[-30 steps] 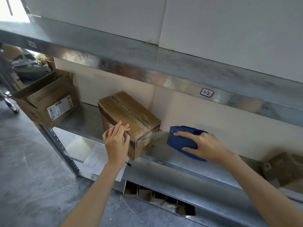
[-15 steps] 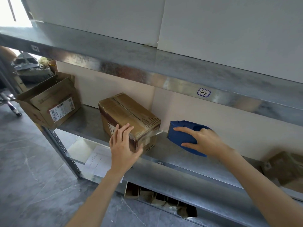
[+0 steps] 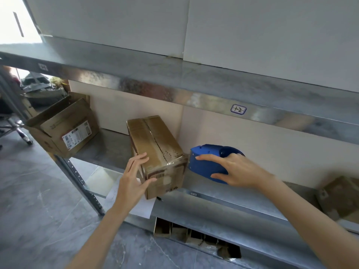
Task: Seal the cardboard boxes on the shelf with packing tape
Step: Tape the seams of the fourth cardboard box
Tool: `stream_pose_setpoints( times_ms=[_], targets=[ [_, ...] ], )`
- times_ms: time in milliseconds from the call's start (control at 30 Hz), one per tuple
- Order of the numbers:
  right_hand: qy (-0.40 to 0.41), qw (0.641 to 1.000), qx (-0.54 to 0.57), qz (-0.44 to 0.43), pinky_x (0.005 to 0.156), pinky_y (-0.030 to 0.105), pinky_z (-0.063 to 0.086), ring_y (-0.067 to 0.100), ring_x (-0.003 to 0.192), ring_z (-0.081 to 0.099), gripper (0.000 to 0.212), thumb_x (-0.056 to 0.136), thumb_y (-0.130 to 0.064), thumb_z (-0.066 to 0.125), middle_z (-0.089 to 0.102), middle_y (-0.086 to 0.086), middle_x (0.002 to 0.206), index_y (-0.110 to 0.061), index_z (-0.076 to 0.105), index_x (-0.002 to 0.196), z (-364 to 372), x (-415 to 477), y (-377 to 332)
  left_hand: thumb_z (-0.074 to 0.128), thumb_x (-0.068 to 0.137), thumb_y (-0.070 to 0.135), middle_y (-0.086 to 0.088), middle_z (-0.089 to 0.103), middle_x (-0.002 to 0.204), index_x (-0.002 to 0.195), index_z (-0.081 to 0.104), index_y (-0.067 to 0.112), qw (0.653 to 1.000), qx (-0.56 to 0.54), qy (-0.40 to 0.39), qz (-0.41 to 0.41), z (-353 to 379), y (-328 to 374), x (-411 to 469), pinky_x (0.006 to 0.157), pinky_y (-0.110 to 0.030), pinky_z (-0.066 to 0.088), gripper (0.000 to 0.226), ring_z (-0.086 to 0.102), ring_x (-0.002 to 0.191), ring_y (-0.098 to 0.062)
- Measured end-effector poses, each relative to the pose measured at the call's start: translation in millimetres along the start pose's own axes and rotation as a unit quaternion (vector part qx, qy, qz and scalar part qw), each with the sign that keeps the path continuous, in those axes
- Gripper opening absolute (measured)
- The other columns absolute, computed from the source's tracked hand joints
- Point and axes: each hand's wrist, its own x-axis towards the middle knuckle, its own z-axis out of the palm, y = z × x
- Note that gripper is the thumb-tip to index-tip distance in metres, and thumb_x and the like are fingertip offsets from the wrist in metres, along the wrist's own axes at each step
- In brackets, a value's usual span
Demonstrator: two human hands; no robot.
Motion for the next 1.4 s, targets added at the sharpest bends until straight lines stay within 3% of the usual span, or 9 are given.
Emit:
stream_pose_setpoints(
  times_ms=[267,400,533,667,833,1100,1267,1400],
  targets=[
    [-0.028,0.999,-0.006,-0.045,0.059,0.031,0.04,0.002,0.048,0.027,0.062,0.098,-0.039,0.054,0.024,-0.013,0.052,-0.052,0.02,0.148,5.2,9.8,-11.3,0.087,0.069,0.021,0.036,0.036,0.136,0.131,0.051,0.032,0.999,0.001,-0.04,-0.026,-22.7,-11.5,-2.1,0.099,-0.006,0.041,0.073,0.041,0.126,0.012],
    [-0.021,0.998,0.004,-0.053,0.042,0.027,0.031,-0.002,0.042,0.014,0.065,0.09,-0.036,0.067,0.009,-0.018,0.051,-0.044,0.034,0.145,4.7,14.3,-11.8,0.087,0.07,0.025,0.035,0.034,0.136,0.135,0.052,0.032,0.999,0.015,-0.038,-0.016,-23.3,-14.3,-3.2,0.1,-0.008,0.039,0.074,0.037,0.128,0.012],
    [-0.002,0.997,-0.015,-0.07,0.035,0.027,0.033,0.009,0.04,0.021,0.067,0.087,-0.037,0.071,0.003,-0.015,0.052,-0.041,0.036,0.144,10.1,19.8,-8.9,0.086,0.069,0.034,0.033,0.036,0.134,0.13,0.055,0.03,1.0,0.008,-0.013,-0.023,-18.4,-15.0,-2.9,0.098,-0.007,0.042,0.068,0.038,0.13,0.009],
    [-0.004,0.997,-0.027,-0.073,0.042,0.039,0.046,0.012,0.042,0.029,0.065,0.095,-0.04,0.059,0.014,-0.011,0.048,-0.051,0.019,0.145,13.5,25.7,2.4,0.085,0.071,0.031,0.032,0.037,0.132,0.129,0.058,0.025,1.0,0.003,-0.013,-0.025,-17.2,-16.3,-3.6,0.096,-0.007,0.044,0.064,0.039,0.129,0.01],
    [-0.008,0.997,-0.032,-0.074,0.055,0.037,0.049,0.01,0.043,0.026,0.063,0.097,-0.045,0.051,0.025,-0.005,0.046,-0.06,0.01,0.142,11.1,26.4,14.7,0.086,0.069,0.026,0.037,0.038,0.127,0.126,0.06,0.024,0.999,-0.002,-0.017,-0.033,-18.0,-15.4,-1.8,0.095,-0.006,0.044,0.062,0.041,0.126,0.014],
    [-0.002,0.998,-0.021,-0.066,0.048,0.021,0.028,0.01,0.042,0.025,0.062,0.096,-0.045,0.053,0.026,-0.004,0.045,-0.062,0.015,0.143,9.9,17.1,35.6,0.084,0.07,0.027,0.042,0.036,0.123,0.124,0.057,0.029,0.999,-0.005,-0.025,-0.04,-18.1,-13.2,-0.4,0.094,-0.004,0.042,0.06,0.039,0.124,0.019],
    [-0.009,0.999,-0.011,-0.031,0.057,0.031,0.042,0.006,0.047,0.029,0.059,0.098,-0.045,0.05,0.028,-0.01,0.049,-0.054,0.018,0.147,18.6,18.8,26.1,0.085,0.067,0.026,0.042,0.037,0.122,0.122,0.055,0.038,0.998,-0.02,-0.032,-0.053,-17.9,-13.7,1.8,0.093,-0.004,0.043,0.063,0.041,0.122,0.018],
    [-0.004,1.0,-0.011,-0.006,0.061,0.035,0.05,0.013,0.052,0.043,0.06,0.099,-0.046,0.045,0.041,-0.01,0.059,-0.052,0.012,0.149,29.9,30.2,16.1,0.086,0.068,0.024,0.042,0.037,0.123,0.12,0.05,0.047,0.998,-0.025,-0.034,-0.055,-18.4,-12.7,1.6,0.094,-0.005,0.043,0.067,0.041,0.123,0.017]
  ],
)
